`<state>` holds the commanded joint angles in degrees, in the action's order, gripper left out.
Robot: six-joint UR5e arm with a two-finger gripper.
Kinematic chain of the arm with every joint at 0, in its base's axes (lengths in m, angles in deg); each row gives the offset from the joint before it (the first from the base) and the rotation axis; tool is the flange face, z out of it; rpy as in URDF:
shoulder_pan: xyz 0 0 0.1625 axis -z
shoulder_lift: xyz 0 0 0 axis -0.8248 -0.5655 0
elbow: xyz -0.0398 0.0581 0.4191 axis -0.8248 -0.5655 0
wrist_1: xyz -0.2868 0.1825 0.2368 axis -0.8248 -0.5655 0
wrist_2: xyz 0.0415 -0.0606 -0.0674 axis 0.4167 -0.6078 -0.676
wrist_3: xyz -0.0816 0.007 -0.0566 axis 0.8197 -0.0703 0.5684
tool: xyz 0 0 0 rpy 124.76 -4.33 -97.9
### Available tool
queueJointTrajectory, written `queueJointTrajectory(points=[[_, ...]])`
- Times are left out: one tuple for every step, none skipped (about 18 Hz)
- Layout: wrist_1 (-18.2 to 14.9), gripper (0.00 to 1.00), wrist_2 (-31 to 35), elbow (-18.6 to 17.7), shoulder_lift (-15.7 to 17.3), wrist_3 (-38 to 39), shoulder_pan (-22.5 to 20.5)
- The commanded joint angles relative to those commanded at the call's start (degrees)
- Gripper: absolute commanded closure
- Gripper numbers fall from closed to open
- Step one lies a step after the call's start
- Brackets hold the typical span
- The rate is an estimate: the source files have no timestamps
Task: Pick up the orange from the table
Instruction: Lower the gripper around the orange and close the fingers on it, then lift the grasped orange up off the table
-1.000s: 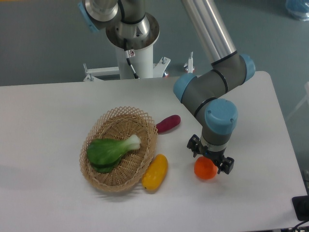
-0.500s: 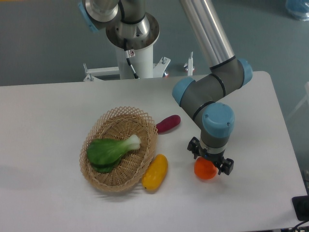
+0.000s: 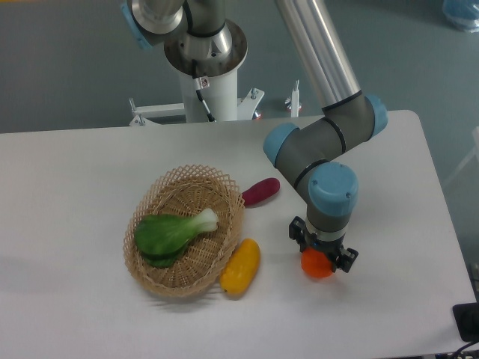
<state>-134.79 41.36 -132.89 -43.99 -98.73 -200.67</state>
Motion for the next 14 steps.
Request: queueJointTrajectory(points=[[0.09,0.34,0.09,0.0,0.09,-0.09,0.0],[-0.17,0.34,0.0,0.44,0.35,-0.44,0.0],[-0.26,0.34,0.0,0.79,0.53,-1.05,-0.09],[-0.44,0.34,0.0,1.49,0.61,-1.14,-0.17],[-0.7,0.34,-0.26,2.45,0.88,-1.06,-0.18],[-1.05,0.34,-0.35,4.29,1.57,-1.05,-0.18],[-3.49,0.34,-0.61,5.61,3.06,-1.14,-0.52],[-5.6,0.34,-0.88,6.76,4.03,-1.23,-0.79],[-7.71,0.34,-1.66,7.9,4.83,-1.23,-0.88],[-12.26,0.34,-4.02,11.04,6.4,-0.71,-0.97],[-16.31,0.34,-4.74,13.08,7.55,-0.44,-1.66],[-18.26,0.34,-5.18,13.88,8.6,-0.35,-2.1],[-19.33,0.34,-6.4,14.41,9.48,0.34,-2.2],[-20.47,0.34,-8.33,15.28,10.62,2.53,-2.72]])
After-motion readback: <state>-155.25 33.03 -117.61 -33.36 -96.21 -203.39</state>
